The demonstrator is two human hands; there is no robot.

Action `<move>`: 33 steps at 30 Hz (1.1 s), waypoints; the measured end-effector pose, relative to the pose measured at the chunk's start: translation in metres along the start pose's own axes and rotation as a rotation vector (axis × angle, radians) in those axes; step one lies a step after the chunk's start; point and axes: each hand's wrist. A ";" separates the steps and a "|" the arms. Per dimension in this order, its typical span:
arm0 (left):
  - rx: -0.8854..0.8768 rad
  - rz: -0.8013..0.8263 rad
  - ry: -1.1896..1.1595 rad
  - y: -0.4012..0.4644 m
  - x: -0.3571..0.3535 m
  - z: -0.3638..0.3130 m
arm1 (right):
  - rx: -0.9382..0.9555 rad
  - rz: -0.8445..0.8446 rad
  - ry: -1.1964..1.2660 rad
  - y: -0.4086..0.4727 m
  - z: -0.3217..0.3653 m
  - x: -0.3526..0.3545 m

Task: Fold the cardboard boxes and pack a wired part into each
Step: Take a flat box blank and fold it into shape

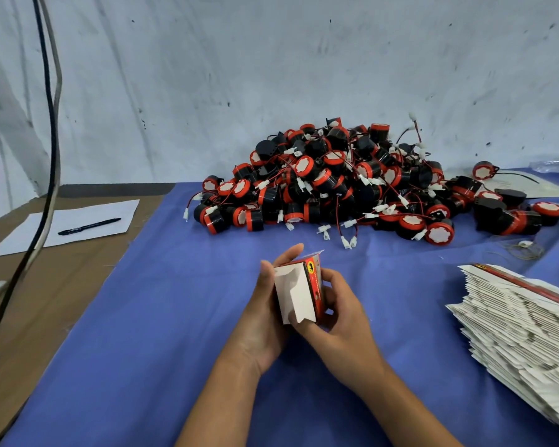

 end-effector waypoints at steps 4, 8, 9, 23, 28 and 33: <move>-0.096 -0.074 0.138 0.000 -0.010 0.002 | -0.011 -0.043 0.018 -0.001 0.001 -0.001; -0.301 -0.184 0.255 -0.001 -0.021 0.021 | 0.063 -0.094 -0.046 -0.001 -0.002 -0.003; -0.324 -0.199 0.270 -0.001 -0.022 0.023 | 0.082 -0.065 -0.046 -0.001 -0.003 -0.002; -0.495 -0.281 0.436 -0.004 -0.028 0.022 | -0.221 -0.173 0.141 0.003 -0.007 -0.009; -0.416 -0.199 0.413 -0.005 -0.035 0.022 | -0.241 -0.211 0.085 0.006 -0.009 -0.005; -0.495 -0.239 0.451 -0.007 -0.037 0.026 | -0.221 -0.182 0.117 0.005 -0.008 -0.004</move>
Point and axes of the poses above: each hand's wrist, its own y-axis towards the middle knuckle, its own x-axis out of the back of the hand, z = x × y, and after that the axes turned 15 degrees about -z, right-handed
